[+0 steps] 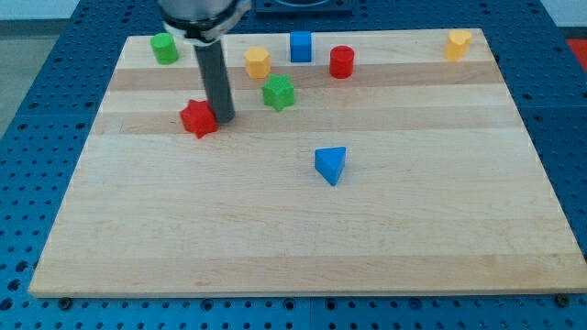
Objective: Push the red star to the center left side of the board
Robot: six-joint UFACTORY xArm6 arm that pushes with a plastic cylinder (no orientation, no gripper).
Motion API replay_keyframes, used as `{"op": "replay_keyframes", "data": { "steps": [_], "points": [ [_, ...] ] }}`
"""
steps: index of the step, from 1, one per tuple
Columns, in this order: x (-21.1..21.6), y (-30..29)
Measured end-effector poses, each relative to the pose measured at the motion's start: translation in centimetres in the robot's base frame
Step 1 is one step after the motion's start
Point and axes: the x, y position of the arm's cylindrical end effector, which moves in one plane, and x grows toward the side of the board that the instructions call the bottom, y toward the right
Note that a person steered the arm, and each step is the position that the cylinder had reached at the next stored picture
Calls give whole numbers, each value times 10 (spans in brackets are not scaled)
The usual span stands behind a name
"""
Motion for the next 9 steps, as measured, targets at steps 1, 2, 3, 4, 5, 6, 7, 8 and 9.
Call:
{"op": "replay_keyframes", "data": {
  "steps": [1,2,3,4,5,6,7,8,9],
  "points": [
    [4,-24],
    [23,-19],
    [42,-3],
    [45,-4],
    [43,-15],
    [43,-42],
    [43,-66],
    [43,-84],
    [56,-75]
  ]
}}
